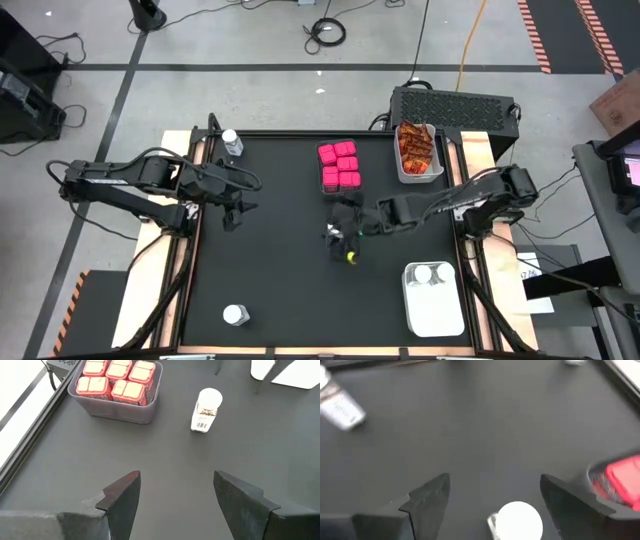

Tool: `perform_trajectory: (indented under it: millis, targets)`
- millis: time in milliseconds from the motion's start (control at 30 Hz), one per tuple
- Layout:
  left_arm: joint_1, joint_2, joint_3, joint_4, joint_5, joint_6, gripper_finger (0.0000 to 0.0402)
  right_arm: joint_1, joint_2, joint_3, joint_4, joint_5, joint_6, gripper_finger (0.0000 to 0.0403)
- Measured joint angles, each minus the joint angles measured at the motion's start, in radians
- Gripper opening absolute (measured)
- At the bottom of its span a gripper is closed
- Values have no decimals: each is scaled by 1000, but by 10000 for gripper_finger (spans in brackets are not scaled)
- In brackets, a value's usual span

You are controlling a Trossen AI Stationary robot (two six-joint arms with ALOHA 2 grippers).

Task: Sort spices by type
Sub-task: Put the white seasoning bottle into the bottom white bin

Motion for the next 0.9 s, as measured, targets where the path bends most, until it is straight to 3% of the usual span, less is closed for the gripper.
perform_trajectory:
  millis: [200,333,533,700,900]
  targets:
    - [0,0,0,-6,5,-4,253,-87,-15,0,-54,-243,-327,304]
    - [0,0,0,-13,6,-15,253,-149,14,0,-78,-380,-358,304]
    - [0,0,0,-17,6,-21,253,-211,31,0,-82,-473,-397,304]
    - [0,0,0,-15,6,-23,253,-232,31,0,-94,-490,-421,304]
    - [0,0,0,-2,6,-26,253,-233,31,0,-101,-411,-432,305]
